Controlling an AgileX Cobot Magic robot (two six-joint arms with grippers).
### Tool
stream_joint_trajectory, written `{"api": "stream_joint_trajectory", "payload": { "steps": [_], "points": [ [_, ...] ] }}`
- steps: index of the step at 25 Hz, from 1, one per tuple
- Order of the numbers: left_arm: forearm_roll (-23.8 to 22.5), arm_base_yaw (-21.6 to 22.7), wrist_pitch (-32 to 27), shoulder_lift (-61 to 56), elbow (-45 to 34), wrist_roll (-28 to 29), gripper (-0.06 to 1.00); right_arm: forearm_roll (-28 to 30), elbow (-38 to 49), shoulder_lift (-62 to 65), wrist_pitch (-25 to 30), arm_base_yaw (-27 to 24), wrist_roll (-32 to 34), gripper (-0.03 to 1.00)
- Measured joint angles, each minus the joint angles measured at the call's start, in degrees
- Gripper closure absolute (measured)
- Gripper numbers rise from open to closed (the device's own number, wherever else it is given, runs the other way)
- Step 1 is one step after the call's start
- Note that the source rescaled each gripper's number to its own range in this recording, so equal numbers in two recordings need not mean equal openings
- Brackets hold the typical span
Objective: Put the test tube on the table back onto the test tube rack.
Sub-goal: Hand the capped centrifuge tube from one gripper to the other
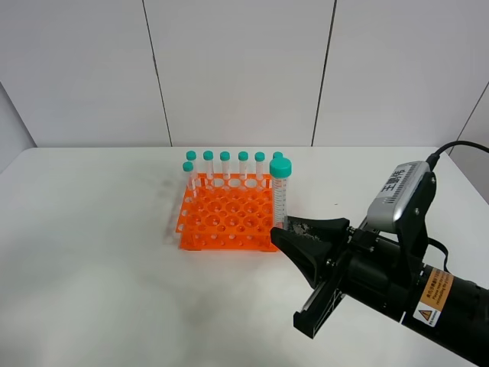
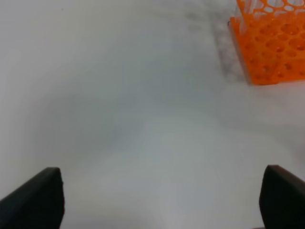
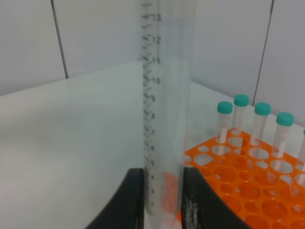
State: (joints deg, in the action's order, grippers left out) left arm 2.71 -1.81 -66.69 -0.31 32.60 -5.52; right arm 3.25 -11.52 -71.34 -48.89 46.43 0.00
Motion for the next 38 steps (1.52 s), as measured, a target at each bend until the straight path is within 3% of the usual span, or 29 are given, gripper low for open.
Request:
{"api": "stream_joint_trajectory", "payload": {
  "steps": [5, 9, 14, 17, 23, 27, 32, 35, 38],
  "points": [
    [2.45, -2.28, 1.15, 0.83, 0.49, -1.14, 0.08, 0.0, 0.0, 0.0, 0.0, 0.0, 0.0, 0.94],
    [3.03, -9.63, 2.12, 5.37, 0.75, -1.25, 0.08, 0.0, 0.0, 0.0, 0.0, 0.0, 0.0, 0.94],
    [7.27, -17.09, 8.88, 9.54, 0.93, -3.6, 0.08, 0.0, 0.0, 0.0, 0.0, 0.0, 0.0, 0.94],
    [11.05, -18.12, 12.31, 12.17, 0.93, -7.26, 0.08, 0.0, 0.0, 0.0, 0.05, 0.0, 0.83, 0.94],
    [35.46, -18.27, 21.7, 25.58, 0.95, -29.87, 0.08, 0.0, 0.0, 0.0, 0.05, 0.0, 1.79, 0.94],
    [52.85, -18.27, 23.42, 33.78, 1.0, -47.36, 0.08, 0.0, 0.0, 0.0, 0.11, 0.0, 1.86, 0.94],
    [72.55, -18.27, 24.18, 42.37, 1.07, -65.32, 0.1, 0.0, 0.0, 0.0, 0.24, 0.0, 1.86, 0.94],
    [80.32, -18.27, 24.04, 46.69, 2.17, -73.38, 0.16, 0.0, 0.0, 0.0, 0.24, 0.0, 1.86, 0.94],
    [83.64, -18.27, 22.82, 50.69, 4.33, -78.24, 0.18, 0.0, 0.0, 0.0, 0.24, 0.0, 1.86, 0.94]
  ]
}}
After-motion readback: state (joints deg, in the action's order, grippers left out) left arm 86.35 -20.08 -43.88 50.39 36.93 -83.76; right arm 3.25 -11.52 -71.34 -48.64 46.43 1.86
